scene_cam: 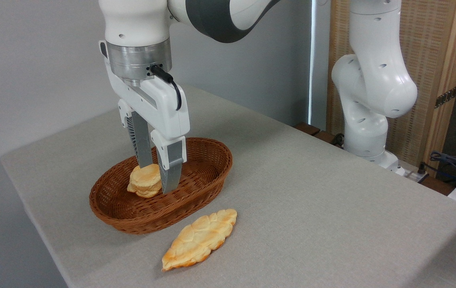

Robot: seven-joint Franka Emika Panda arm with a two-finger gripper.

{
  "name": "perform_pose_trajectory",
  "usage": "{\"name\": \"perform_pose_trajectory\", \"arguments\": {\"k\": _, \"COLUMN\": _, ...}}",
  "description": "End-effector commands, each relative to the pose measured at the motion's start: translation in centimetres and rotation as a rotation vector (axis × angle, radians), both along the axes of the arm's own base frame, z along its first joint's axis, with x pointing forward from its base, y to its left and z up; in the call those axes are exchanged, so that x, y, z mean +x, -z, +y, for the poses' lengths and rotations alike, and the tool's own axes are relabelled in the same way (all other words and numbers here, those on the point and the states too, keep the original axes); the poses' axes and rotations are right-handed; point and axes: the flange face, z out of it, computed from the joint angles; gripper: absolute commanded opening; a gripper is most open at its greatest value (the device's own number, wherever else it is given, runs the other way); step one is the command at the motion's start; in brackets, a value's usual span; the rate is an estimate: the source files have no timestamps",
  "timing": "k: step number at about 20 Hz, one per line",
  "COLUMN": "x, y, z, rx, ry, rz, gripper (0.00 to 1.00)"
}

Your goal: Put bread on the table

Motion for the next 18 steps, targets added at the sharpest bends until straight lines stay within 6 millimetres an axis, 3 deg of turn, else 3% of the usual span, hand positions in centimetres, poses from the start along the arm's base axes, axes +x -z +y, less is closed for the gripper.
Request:
{"name": "perform_pose_trajectory", "arguments": {"k": 1, "x": 0.2, "y": -0.3, "z": -0.1, "rx": -0.003, "ry": 0.004, "rz": -0.002, "gripper": 1.0}}
{"name": "perform_pose_trajectory", "arguments": {"k": 15, "x": 0.1, "y": -0.8, "z": -0.7, "rx": -0.017, "ry": -0.098, "rz": 0.002, "gripper": 1.0}}
{"name": "perform_pose_trajectory", "arguments": {"k": 18, "x": 0.1, "y": -0.7, "z": -1.8, "rx": -0.018, "ry": -0.075, "rz": 0.004, "gripper": 1.0}}
